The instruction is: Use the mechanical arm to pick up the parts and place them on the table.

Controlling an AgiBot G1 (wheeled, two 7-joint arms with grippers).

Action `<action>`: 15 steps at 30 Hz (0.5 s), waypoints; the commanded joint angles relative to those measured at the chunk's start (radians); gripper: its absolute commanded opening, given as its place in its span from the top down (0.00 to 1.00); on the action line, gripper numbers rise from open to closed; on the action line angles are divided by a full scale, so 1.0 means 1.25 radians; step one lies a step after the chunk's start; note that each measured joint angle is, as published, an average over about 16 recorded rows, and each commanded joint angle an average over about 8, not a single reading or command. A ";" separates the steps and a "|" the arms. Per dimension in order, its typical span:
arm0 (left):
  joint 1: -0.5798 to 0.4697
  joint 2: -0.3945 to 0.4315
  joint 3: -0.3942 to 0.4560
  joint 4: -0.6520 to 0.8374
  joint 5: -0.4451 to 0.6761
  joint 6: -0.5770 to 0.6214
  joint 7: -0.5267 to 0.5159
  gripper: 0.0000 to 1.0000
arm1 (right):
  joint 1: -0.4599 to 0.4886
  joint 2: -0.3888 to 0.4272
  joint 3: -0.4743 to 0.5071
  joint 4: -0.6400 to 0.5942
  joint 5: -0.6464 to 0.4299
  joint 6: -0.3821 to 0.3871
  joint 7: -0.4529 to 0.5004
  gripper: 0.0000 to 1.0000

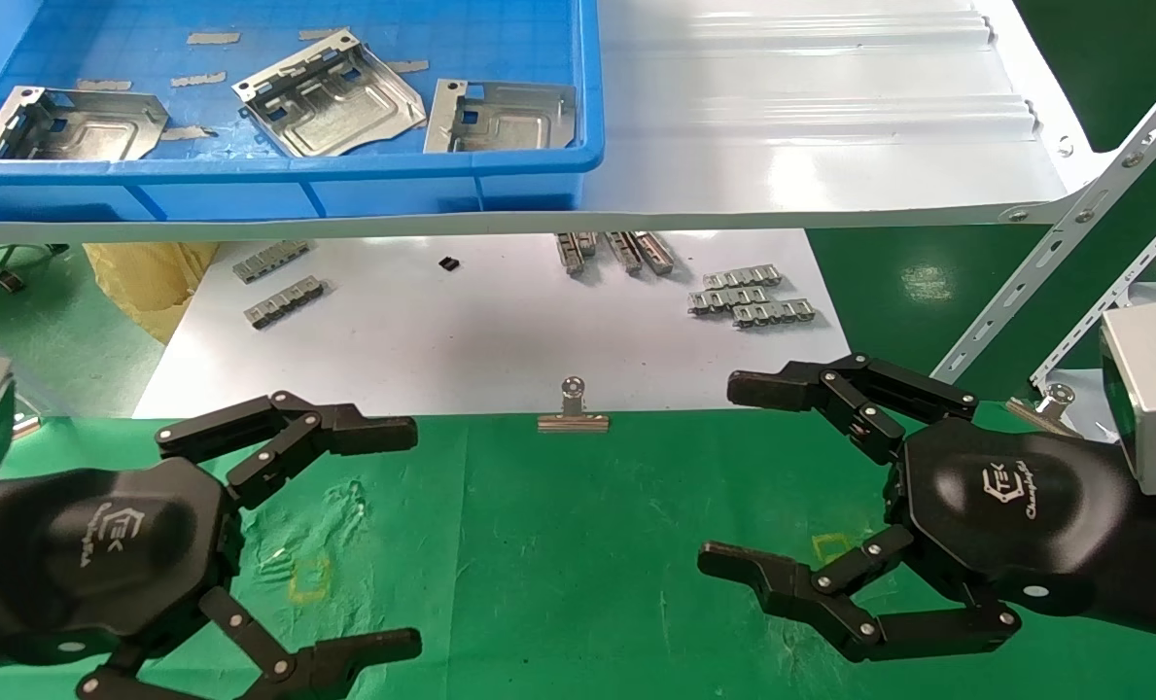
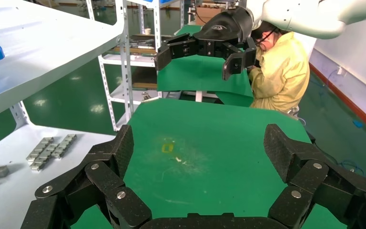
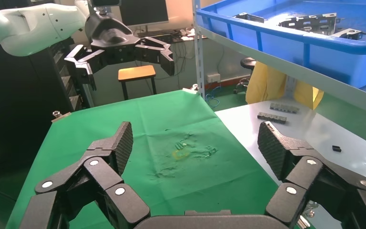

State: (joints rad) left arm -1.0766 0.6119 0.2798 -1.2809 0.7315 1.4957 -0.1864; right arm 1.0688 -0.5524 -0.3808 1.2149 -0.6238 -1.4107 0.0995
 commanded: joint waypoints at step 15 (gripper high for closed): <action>0.000 0.000 0.000 0.000 0.000 0.000 0.000 0.00 | 0.000 0.000 0.000 0.000 0.000 0.000 0.000 1.00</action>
State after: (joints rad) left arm -1.0766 0.6119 0.2798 -1.2809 0.7315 1.4957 -0.1864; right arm 1.0688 -0.5524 -0.3808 1.2149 -0.6238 -1.4107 0.0995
